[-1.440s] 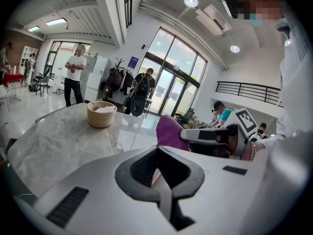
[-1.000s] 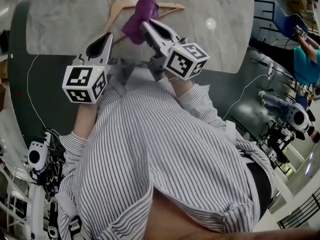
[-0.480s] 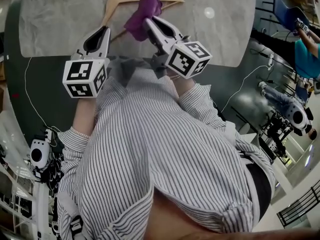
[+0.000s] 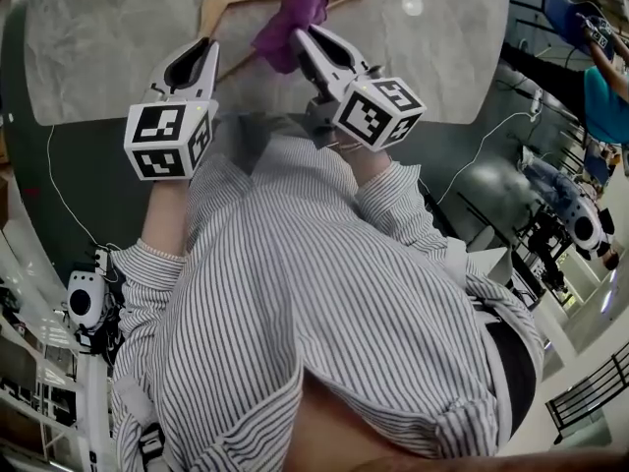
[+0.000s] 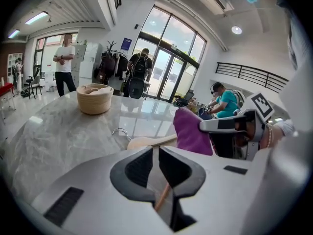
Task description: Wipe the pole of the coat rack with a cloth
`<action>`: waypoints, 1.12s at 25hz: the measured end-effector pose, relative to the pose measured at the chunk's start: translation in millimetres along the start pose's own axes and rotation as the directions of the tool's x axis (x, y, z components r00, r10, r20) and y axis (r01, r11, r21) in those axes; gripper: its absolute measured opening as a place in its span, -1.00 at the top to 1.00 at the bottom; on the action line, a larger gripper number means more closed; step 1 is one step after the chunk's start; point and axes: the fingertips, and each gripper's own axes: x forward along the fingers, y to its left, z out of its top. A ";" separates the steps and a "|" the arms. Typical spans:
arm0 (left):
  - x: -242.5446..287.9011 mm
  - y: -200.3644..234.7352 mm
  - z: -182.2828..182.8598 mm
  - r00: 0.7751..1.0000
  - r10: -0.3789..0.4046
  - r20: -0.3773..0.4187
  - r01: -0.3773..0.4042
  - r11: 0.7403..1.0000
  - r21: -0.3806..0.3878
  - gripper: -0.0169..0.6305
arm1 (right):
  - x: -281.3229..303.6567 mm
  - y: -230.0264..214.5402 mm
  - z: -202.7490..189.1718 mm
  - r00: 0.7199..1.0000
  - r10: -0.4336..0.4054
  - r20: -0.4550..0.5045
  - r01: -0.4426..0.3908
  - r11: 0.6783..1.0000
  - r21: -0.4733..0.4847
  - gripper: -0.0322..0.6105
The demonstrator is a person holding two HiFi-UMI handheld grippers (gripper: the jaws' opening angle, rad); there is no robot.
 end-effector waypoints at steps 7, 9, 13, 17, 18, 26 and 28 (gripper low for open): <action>10.5 12.8 -13.7 0.998 0.001 -0.067 -0.002 1.000 -0.023 0.63 | 0.4 -16.2 2.5 0.999 -0.047 -0.003 0.047 0.999 0.014 0.73; 12.3 16.2 -18.7 0.996 0.006 -0.092 -0.007 1.000 -0.017 0.58 | 0.2 -18.3 1.8 0.998 -0.058 -0.003 0.059 0.998 0.022 0.73; 18.9 22.9 -29.9 0.991 0.017 -0.133 -0.019 1.000 -0.020 0.49 | -1.9 -25.0 -4.9 0.997 -0.081 -0.009 0.082 0.996 0.044 0.73; 24.6 27.9 -39.9 0.986 0.016 -0.168 -0.017 1.000 -0.004 0.47 | -2.2 -30.2 -8.2 0.995 -0.096 -0.011 0.096 0.994 0.055 0.73; 25.8 29.1 -42.8 0.984 0.017 -0.179 -0.017 1.000 0.001 0.47 | -2.3 -31.1 -9.0 0.995 -0.099 -0.010 0.099 0.993 0.057 0.73; 30.8 38.8 -55.8 0.974 0.031 -0.223 -0.036 0.999 -0.016 0.48 | -2.5 -36.4 -10.0 0.992 -0.123 -0.002 0.122 0.990 0.064 0.73; 30.1 41.0 -59.3 0.971 0.038 -0.238 -0.040 0.999 -0.005 0.52 | -3.3 -36.5 -9.9 0.991 -0.133 0.003 0.132 0.989 0.061 0.73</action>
